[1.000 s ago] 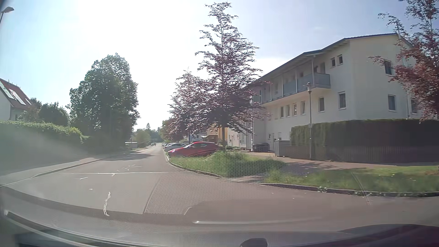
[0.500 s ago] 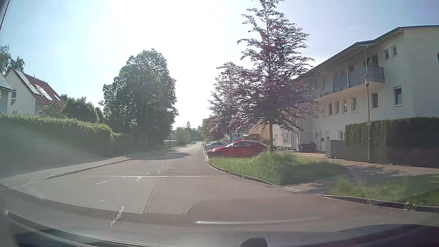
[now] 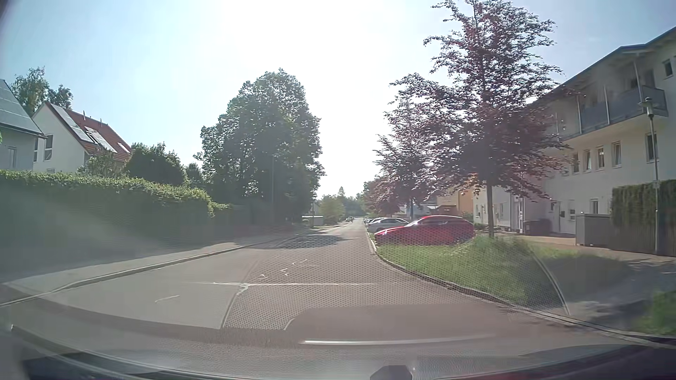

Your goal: Follow the waypoints while adhering to traffic rules and regulations

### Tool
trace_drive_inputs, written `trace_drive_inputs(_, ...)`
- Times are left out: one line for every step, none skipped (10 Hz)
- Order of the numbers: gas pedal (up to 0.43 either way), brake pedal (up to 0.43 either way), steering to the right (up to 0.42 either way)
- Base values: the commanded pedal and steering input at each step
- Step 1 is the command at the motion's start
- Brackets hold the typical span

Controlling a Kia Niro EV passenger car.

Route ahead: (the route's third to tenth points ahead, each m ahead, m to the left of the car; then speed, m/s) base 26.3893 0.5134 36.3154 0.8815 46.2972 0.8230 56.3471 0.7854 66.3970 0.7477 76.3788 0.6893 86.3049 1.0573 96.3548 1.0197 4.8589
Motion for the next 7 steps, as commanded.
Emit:
trace_drive_inputs(0.067, 0.000, -0.194)
trace_drive_inputs(0.067, 0.000, -0.184)
trace_drive_inputs(0.067, 0.000, -0.165)
trace_drive_inputs(0.067, 0.000, -0.141)
trace_drive_inputs(0.067, 0.000, -0.109)
trace_drive_inputs(0.067, 0.000, -0.083)
trace_drive_inputs(0.067, 0.000, -0.051)
